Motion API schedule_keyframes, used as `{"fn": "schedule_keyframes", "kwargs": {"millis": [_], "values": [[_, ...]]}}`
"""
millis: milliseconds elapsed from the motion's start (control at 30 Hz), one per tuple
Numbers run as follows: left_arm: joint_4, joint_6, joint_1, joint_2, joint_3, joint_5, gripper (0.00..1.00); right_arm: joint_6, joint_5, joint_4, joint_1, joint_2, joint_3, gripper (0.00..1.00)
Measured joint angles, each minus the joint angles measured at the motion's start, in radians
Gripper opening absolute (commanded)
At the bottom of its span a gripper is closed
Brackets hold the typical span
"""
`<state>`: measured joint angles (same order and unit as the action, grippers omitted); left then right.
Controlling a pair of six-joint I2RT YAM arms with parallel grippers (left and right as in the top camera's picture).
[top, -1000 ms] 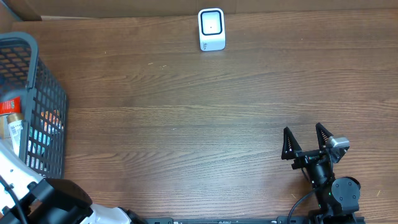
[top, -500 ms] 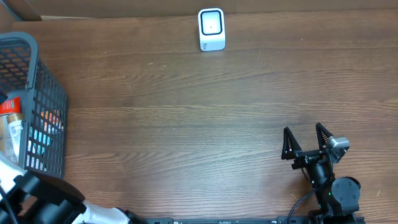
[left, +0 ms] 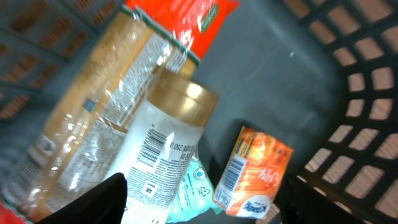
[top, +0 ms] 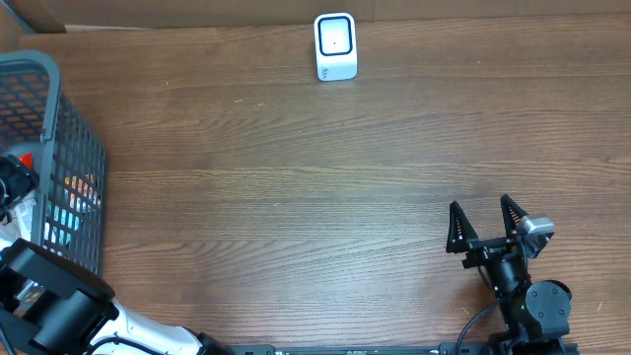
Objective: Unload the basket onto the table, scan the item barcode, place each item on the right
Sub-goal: 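Grasp the white gold-capped tube in the basket with the left gripper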
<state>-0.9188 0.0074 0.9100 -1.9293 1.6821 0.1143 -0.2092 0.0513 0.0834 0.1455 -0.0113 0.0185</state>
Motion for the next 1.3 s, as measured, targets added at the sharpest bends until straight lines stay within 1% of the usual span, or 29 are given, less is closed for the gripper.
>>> {"fn": "schedule_keyframes", "kwargs": {"millis": [133,267,333,467,667,833,967,1067,1300], "values": [[0.034,0.0,0.002,0.0,-0.063,0.002,0.74,0.0,0.0,0.0,0.0,0.0,0.0,1.0],[0.068,0.003,0.002,0.0,-0.092,0.002,0.86,0.0,0.0,0.0,0.0,0.0,0.0,1.0],[0.083,0.003,0.002,0.0,-0.093,0.002,0.87,0.0,0.0,0.0,0.0,0.0,0.0,1.0],[0.105,0.003,0.002,0.0,-0.093,0.002,0.87,0.0,0.0,0.0,0.0,0.0,0.0,1.0],[0.091,0.03,0.002,-0.017,-0.094,-0.008,0.76,0.0,0.0,0.0,0.0,0.0,0.0,1.0],[0.072,0.028,0.002,-0.047,-0.095,-0.067,0.75,0.0,0.0,0.0,0.0,0.0,0.0,1.0],[0.07,0.022,0.002,-0.048,-0.096,-0.109,0.7,0.001,0.0,0.0,0.0,0.0,0.0,1.0],[0.07,0.021,0.002,-0.05,-0.097,-0.129,0.7,0.0,0.0,0.0,0.0,0.0,0.0,1.0],[0.054,0.018,0.002,-0.058,-0.099,-0.169,0.54,0.0,0.0,0.0,0.0,0.0,0.0,1.0]]}}
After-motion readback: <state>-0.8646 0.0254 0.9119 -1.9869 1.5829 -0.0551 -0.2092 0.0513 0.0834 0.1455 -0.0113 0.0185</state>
